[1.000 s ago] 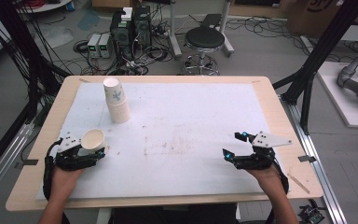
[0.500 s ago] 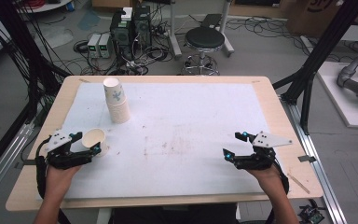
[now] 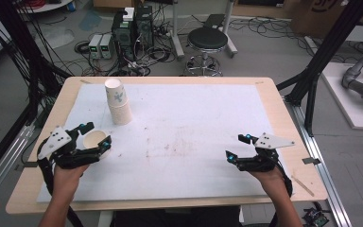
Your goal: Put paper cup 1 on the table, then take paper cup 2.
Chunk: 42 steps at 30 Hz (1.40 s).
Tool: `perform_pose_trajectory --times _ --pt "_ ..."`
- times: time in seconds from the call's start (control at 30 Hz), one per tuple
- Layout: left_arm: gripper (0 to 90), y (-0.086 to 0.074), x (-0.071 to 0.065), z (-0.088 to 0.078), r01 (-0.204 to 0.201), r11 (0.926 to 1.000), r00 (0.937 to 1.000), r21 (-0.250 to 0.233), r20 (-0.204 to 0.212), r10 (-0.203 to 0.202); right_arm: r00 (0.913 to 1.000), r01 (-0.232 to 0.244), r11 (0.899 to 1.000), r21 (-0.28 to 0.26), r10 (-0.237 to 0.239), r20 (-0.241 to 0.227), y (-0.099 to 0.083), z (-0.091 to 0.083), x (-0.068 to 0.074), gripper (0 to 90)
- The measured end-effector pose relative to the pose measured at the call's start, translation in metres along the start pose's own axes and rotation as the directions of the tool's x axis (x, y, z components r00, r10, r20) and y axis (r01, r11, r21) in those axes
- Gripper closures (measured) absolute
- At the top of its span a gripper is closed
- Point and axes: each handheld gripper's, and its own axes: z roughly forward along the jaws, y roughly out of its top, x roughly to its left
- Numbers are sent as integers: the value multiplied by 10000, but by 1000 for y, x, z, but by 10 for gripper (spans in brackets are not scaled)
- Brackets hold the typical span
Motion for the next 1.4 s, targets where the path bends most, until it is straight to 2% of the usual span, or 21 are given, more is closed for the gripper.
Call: perform_pose_trajectory --times 0.33,0.47,0.53,0.87,1.2,1.4 --pt "165 -7 -18 41 -32 9997 9950 244 996 8 9979 -443 9988 226 431 492 4 0 1 195" --pt "165 -12 -23 51 -30 9995 9933 313 1153 -6 9978 -398 9988 286 383 543 2 0 3 195" --pt "170 -15 -25 53 -165 9991 9918 388 1276 114 9982 -253 9994 237 240 558 0 0 2 194" --pt "173 -18 -31 52 -371 9987 9918 343 1240 326 9989 -54 10000 30 52 460 3 -2 4 195" --pt "172 -18 -26 48 -351 9989 9947 321 979 318 9975 -175 9998 -63 179 677 3 -6 0 195" --pt "172 -17 -25 48 -292 9992 9951 265 948 265 9981 -157 9999 -22 158 603 2 -6 0 195"
